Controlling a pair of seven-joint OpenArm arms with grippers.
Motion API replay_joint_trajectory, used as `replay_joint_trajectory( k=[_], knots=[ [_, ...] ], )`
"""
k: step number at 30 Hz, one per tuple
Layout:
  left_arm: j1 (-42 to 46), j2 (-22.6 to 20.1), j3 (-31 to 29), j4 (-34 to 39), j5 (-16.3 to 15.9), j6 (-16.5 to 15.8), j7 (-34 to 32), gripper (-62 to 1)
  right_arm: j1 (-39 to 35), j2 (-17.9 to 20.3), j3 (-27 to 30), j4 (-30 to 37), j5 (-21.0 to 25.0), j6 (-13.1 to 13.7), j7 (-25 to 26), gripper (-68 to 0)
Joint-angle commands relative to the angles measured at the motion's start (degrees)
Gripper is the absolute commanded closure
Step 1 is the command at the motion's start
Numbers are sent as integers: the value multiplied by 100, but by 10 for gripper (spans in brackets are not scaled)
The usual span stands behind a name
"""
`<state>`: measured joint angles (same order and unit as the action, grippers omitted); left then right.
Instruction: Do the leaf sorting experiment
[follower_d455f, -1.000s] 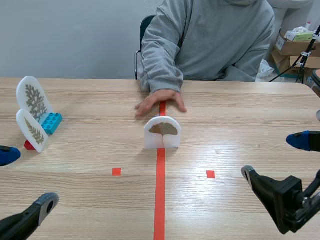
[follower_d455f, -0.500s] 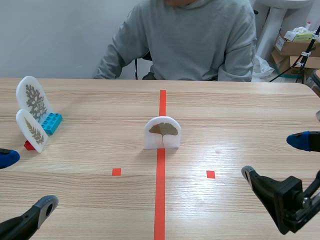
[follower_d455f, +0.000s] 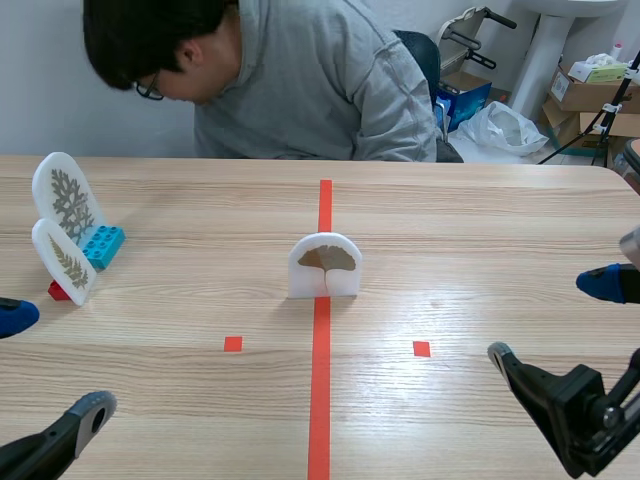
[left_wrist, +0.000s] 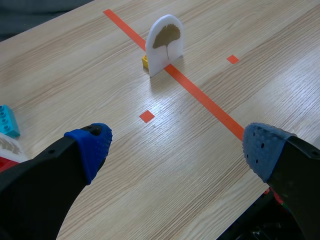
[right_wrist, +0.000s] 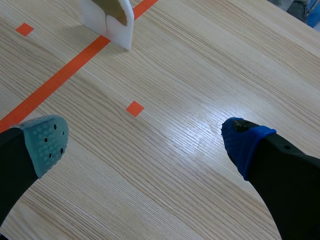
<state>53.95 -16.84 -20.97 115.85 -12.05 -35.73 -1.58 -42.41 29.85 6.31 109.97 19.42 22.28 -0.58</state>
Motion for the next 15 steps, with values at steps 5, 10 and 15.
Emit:
replay_joint_trajectory(
  k=[5, 10, 15],
  knots=[
    [-17, -2, 7, 4, -79, -4, -81, -559, 66, -2, 48, 70, 26, 0, 24, -638],
    [-68, -2, 7, 4, -79, -4, -76, -559, 66, -2, 48, 70, 26, 0, -2, -638],
    [-68, -2, 7, 4, -79, -4, -76, -559, 68, -2, 48, 70, 22, 0, -105, -638]
  ],
)
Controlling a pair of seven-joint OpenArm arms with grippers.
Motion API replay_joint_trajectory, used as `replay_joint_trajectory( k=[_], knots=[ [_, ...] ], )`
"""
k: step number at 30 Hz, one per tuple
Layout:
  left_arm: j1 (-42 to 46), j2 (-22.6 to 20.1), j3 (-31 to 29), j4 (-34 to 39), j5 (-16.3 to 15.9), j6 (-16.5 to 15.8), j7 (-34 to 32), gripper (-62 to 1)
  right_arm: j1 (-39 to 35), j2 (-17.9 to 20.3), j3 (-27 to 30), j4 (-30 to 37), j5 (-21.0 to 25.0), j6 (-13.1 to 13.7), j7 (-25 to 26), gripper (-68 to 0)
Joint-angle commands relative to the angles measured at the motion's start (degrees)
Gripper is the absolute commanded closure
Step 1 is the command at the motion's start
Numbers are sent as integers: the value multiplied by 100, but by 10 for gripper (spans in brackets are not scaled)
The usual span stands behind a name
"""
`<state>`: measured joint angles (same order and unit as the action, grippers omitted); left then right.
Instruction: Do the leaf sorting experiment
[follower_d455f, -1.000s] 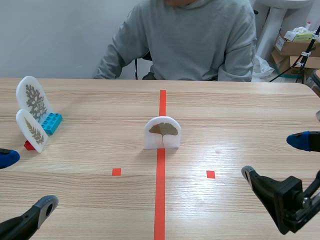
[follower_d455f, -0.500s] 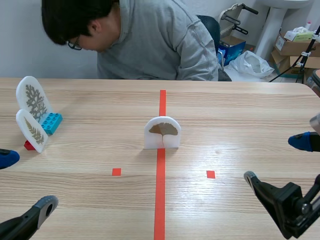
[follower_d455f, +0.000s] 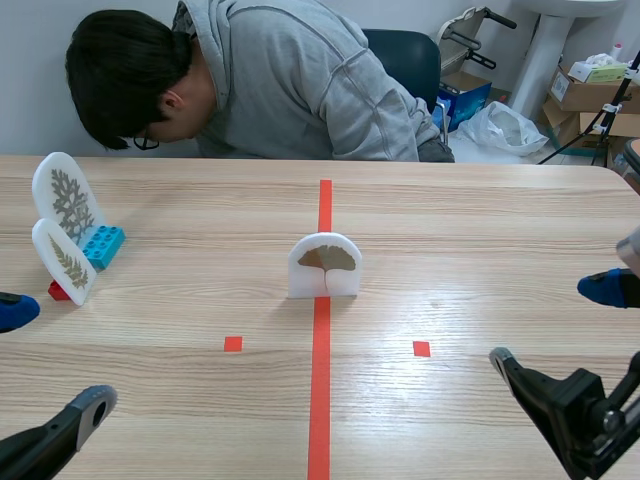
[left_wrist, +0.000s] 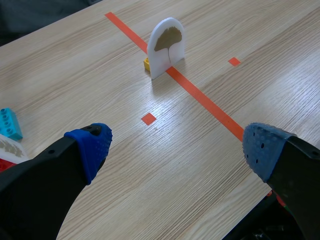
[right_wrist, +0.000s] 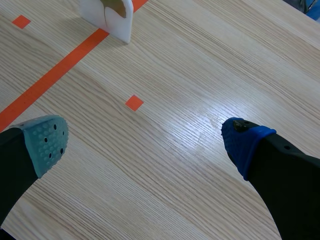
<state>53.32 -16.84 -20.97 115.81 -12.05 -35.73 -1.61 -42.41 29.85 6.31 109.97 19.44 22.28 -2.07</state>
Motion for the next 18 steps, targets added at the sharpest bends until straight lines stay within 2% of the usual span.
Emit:
replay_joint_trajectory(
  k=[1, 5, 7, 11, 14, 18],
  knots=[
    [-4, -2, 7, 9, -79, -4, -74, -559, 68, -2, 48, 70, 15, 0, 44, -638],
    [-4, -2, 7, 9, -79, -4, -70, -559, 122, -2, 48, 70, -4, 0, 2, -638],
    [-4, -2, 7, 9, -76, -4, -70, -559, 254, -2, 48, 70, -92, 0, -203, -638],
    [-4, -2, 7, 9, -76, -4, -46, -559, 730, 2, 46, 57, -149, 33, -1003, -638],
    [-2, -2, 7, 9, -74, -4, 31, -559, 1248, 13, 7, -74, -142, 542, -1349, -639],
    [-2, 0, 7, 9, -76, -4, 144, -559, 2151, 184, -476, -535, -136, 780, -1416, -639]
  ],
)
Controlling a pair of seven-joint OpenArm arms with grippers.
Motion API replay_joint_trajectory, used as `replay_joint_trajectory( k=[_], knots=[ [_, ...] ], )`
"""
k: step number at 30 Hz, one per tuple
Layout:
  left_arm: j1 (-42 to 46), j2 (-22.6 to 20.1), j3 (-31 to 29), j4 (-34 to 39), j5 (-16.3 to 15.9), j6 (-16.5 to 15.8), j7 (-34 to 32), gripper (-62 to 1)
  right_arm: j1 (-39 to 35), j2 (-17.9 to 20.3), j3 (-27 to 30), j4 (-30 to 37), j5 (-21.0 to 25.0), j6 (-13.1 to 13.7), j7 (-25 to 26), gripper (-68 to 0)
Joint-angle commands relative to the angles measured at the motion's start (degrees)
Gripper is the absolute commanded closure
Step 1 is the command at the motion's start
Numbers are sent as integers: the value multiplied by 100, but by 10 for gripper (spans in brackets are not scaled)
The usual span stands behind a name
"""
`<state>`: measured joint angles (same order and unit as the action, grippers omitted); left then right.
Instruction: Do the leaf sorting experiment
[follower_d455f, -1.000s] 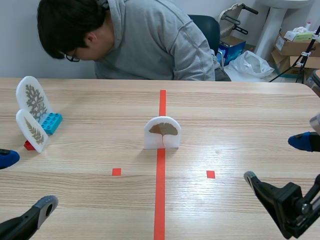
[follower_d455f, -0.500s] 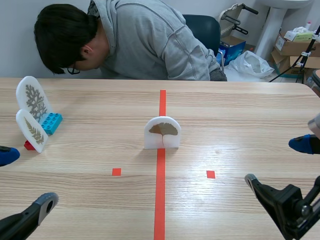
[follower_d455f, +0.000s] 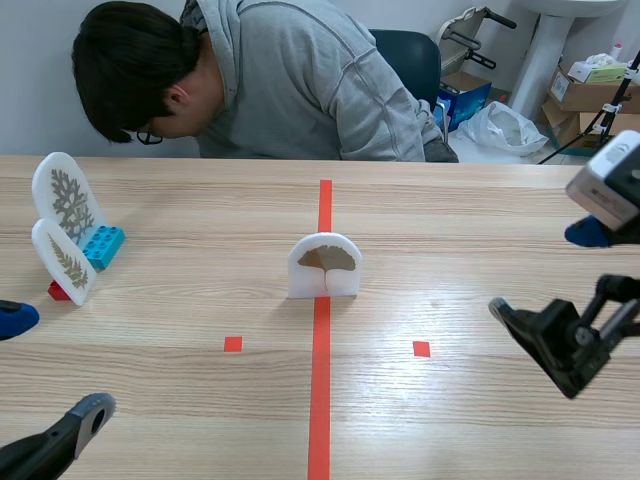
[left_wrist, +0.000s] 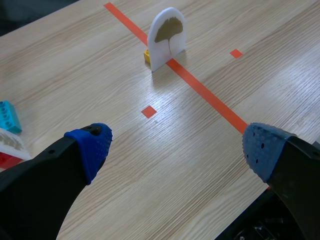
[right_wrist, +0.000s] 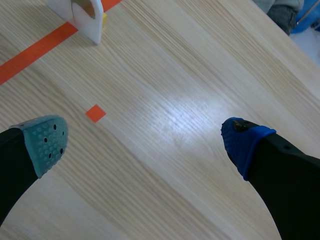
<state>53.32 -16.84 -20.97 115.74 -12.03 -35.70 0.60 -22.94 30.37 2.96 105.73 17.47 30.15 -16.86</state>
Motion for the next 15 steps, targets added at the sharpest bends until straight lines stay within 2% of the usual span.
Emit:
replay_joint_trajectory(
  k=[1, 9, 15],
  knots=[
    [-2, 0, 7, 15, -79, -7, -76, -559, 446, 175, -328, -280, 61, -7, 68, -639],
    [-2, 2, 7, 15, -79, -7, -55, -559, 2538, 94, -2105, -2057, 68, 254, 240, -639],
    [-4, 328, 4, 15, -79, -4, -72, -559, 3834, -387, -3161, -3274, -151, 293, 472, -638]
  ],
)
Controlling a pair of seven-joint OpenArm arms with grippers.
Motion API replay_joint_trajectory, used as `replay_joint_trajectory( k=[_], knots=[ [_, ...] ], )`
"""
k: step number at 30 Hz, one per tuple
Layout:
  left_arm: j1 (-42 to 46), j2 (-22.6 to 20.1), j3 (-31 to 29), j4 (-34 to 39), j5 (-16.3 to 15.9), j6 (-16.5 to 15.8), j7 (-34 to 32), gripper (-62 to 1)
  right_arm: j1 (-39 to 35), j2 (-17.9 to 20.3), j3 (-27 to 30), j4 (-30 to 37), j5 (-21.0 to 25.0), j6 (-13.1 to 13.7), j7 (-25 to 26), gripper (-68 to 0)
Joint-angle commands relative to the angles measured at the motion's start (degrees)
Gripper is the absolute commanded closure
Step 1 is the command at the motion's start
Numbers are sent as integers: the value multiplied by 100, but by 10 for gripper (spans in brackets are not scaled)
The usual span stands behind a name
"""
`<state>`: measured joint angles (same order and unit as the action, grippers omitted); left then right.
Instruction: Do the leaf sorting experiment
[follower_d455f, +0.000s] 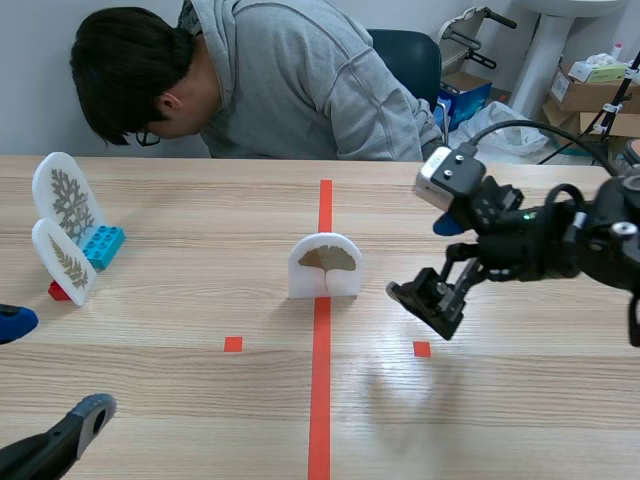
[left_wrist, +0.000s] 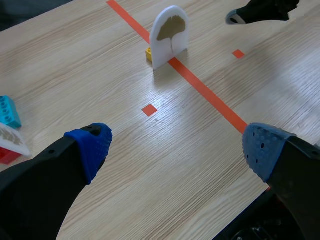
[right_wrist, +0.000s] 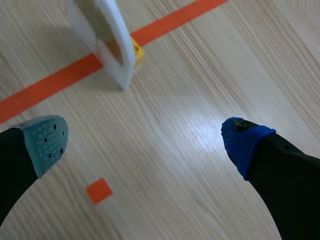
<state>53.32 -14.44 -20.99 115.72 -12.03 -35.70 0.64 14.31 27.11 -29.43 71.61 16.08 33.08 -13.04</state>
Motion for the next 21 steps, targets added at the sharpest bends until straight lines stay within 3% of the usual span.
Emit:
replay_joint_trajectory(
  k=[1, 11, 21],
  knots=[
    [-4, 142, 7, 17, -79, -4, -81, -559, 282, -162, -57, -35, -98, 0, 140, -638],
    [-2, 315, 7, 17, -81, -7, -76, -559, 1217, -1038, -1067, -1408, -507, 181, 647, -638],
    [-4, 315, 7, 17, -79, -7, -79, -559, 1410, -1637, -1318, -2275, -1010, 175, 1252, -638]
  ],
)
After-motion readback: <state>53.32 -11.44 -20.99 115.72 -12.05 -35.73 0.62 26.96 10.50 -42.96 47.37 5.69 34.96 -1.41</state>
